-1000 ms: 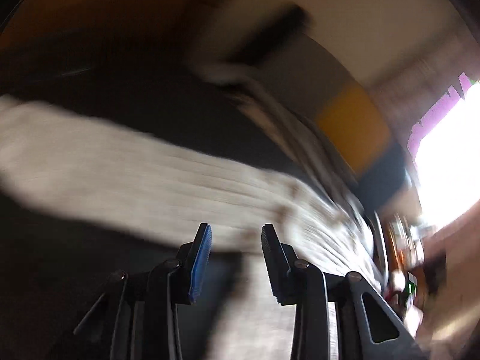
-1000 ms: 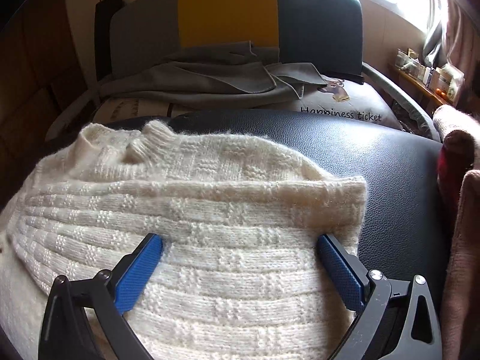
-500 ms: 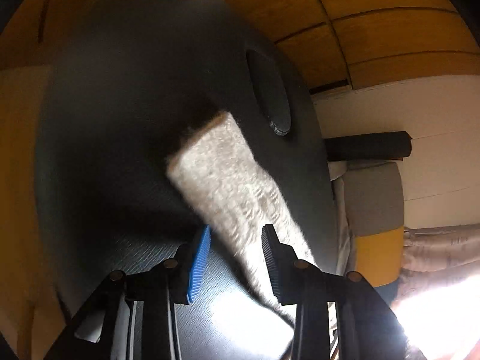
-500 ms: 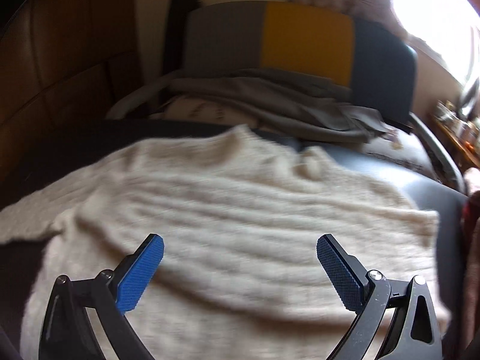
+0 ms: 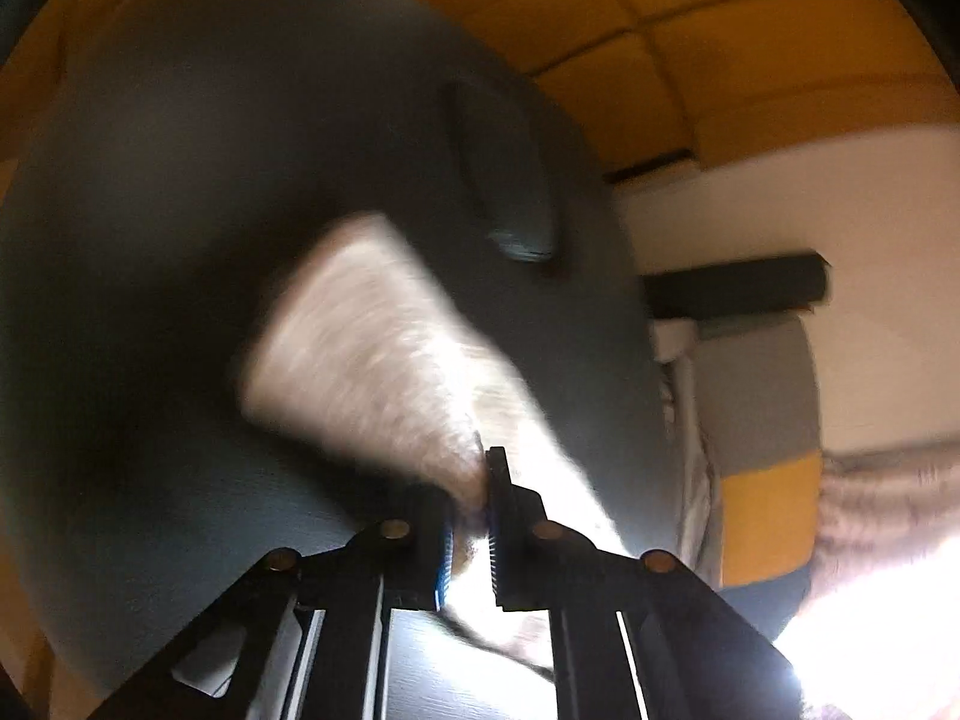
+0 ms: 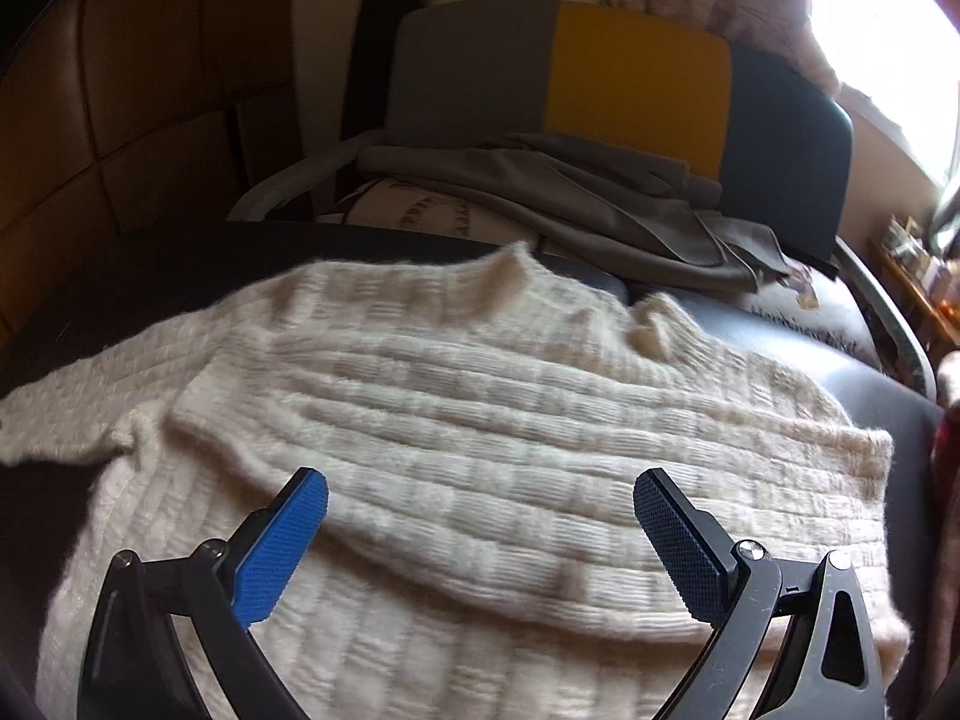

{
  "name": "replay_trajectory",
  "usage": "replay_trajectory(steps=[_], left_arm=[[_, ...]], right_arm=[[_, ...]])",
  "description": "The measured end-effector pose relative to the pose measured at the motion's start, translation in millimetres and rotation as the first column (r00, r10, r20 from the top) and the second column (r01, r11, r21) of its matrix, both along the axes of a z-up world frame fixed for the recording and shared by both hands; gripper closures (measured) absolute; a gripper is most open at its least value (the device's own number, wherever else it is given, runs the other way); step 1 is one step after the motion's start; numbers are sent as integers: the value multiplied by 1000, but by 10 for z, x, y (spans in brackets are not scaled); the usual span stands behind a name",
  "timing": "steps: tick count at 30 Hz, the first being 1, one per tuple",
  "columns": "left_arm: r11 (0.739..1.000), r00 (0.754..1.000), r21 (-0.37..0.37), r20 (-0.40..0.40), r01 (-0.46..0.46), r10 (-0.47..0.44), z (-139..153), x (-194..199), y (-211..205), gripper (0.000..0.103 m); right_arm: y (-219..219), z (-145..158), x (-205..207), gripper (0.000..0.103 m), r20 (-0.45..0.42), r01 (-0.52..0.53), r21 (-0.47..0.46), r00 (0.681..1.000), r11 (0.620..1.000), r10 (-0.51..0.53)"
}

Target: Fold clothes

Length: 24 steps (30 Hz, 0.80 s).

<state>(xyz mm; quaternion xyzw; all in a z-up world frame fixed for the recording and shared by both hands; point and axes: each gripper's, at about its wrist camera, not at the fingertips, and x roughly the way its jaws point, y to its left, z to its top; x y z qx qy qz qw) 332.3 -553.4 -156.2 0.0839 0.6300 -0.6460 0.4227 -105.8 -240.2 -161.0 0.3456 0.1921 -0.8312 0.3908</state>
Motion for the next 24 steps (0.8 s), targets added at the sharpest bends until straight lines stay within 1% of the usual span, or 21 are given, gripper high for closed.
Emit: replay_trajectory(steps=[2,4,6,9,10,11,14,17,20,24], left_arm=[[995,998,-76,4,66,-66,219,-231,53,97],[983,991,-124,-7,132,-134,398,-488,116,97],[971,981,-152,-31,182,-189,537,-741,135,97],[939,953,-200,-57,280,-296,729,-1198,320,97],[923,939,-216,-60,320,-339,785,-1377,398,97],[904,922,-231,-62,360,-383,835,-1564,486,97],[838,859,-259,-50,481,-509,915,-2146,800,97],[759,783,-259,-17,598,-622,862,-2781,1177,97],[692,710,-212,13,690,-704,643,-3254,1526,97],[633,645,-141,61,762,-762,330,-3688,1819,97]], right_arm=[[56,3,-75,0,11,16,2,1000,1000,-16],[139,-18,-114,0,15,41,10,999,999,-41],[224,-40,-155,0,22,68,19,997,997,-68],[346,-75,-226,0,48,112,13,993,994,-112],[383,-90,-251,0,57,127,11,990,992,-127],[410,-107,-274,0,69,139,6,988,990,-139],[440,-169,-302,0,84,150,4,985,989,-150],[449,-187,-312,0,91,153,-7,984,988,-152],[468,-197,-320,0,99,153,-19,984,988,-151],[492,-198,-314,0,105,152,-30,983,988,-148]])
